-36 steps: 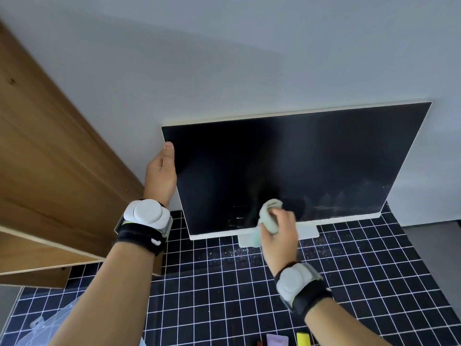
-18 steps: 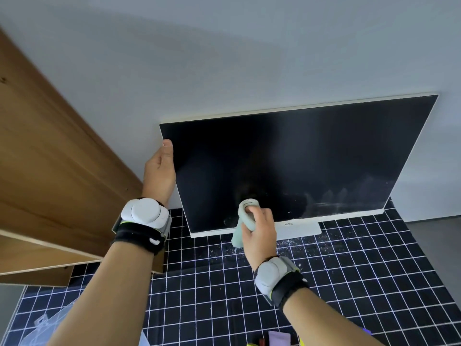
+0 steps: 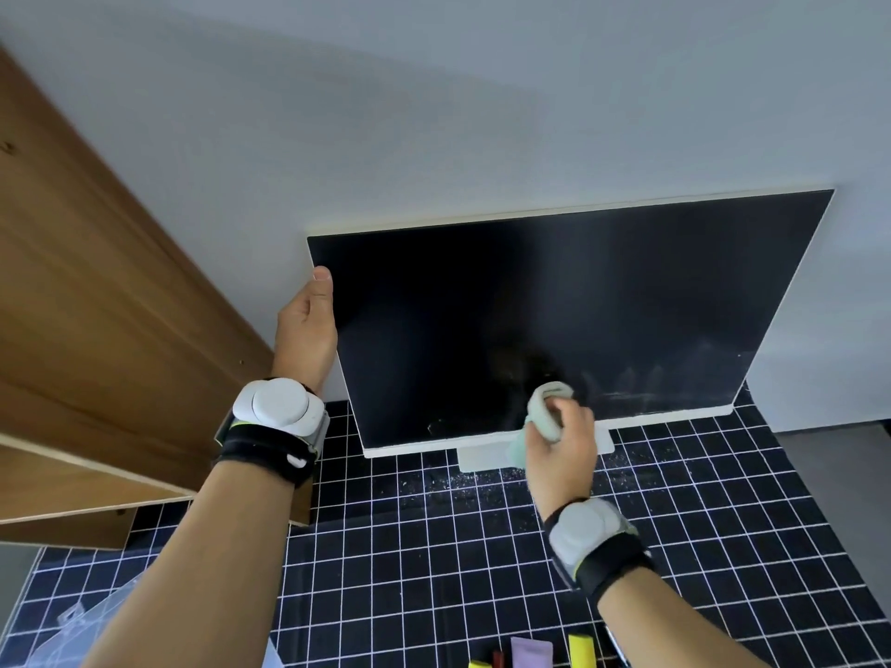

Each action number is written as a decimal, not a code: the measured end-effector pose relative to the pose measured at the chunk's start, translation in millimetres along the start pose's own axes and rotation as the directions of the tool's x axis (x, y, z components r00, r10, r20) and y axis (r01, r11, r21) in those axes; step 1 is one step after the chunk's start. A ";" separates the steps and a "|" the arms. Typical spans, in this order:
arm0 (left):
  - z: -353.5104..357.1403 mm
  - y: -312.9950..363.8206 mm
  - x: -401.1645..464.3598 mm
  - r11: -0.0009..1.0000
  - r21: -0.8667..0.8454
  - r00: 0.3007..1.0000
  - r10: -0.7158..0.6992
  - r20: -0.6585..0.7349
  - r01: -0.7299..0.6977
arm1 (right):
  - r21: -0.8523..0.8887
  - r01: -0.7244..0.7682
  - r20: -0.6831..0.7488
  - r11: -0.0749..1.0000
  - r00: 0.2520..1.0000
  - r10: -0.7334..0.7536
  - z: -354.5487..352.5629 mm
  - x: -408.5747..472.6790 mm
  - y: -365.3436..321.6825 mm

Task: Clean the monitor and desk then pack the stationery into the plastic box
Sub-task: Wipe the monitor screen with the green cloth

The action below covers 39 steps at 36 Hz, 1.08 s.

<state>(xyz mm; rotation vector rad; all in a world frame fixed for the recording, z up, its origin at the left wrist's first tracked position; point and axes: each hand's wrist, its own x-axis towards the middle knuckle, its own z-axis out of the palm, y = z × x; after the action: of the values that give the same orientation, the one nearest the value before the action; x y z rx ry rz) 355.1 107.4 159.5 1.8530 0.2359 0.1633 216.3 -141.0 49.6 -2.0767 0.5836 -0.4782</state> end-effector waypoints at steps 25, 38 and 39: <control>-1.3 4.1 -2.4 1.000 0.012 1.000 -0.009 -0.013 0.009 | -0.083 0.154 0.172 0.985 0.975 -0.138 31.9 -12.4 -1.1; 1.9 4.2 -3.3 1.000 -0.027 1.000 0.006 -0.004 -0.006 | -0.108 -0.063 0.009 0.992 0.998 0.064 -37.4 39.8 37.1; 0.8 3.2 -3.6 1.000 -0.025 1.000 0.010 -0.003 -0.010 | -0.096 -0.042 0.020 0.995 0.999 0.044 -35.9 36.7 32.7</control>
<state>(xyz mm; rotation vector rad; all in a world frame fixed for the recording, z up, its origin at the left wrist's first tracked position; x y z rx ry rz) 352.0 104.8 162.3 1.8296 0.2256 0.1745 219.7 -201.6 44.8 -2.1523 0.6476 -0.4086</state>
